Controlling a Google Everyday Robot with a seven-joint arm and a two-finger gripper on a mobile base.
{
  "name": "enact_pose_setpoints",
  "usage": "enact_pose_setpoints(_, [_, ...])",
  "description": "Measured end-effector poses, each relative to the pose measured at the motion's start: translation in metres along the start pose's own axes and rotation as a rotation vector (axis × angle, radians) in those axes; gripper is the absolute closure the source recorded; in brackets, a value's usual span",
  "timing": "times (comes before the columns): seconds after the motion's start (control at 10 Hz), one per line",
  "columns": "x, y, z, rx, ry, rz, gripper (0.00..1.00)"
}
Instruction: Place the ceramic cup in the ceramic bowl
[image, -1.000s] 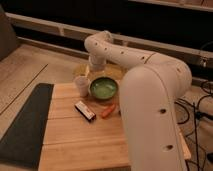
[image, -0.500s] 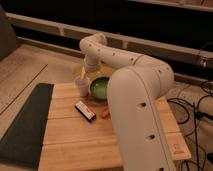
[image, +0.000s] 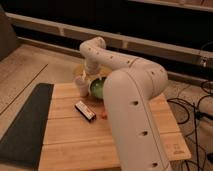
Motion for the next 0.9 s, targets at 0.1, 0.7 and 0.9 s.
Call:
enact_pose_setpoints(0.1, [0.001,-0.003,0.003,0.001,0.000,0.006,0.35])
enact_pose_setpoints(0.7, [-0.004,0.002,0.018,-0.017,-0.021,-0.008,0.35])
enact_pose_setpoints(0.9, [-0.008,0.002,0.021,-0.003,-0.032,0.013,0.35])
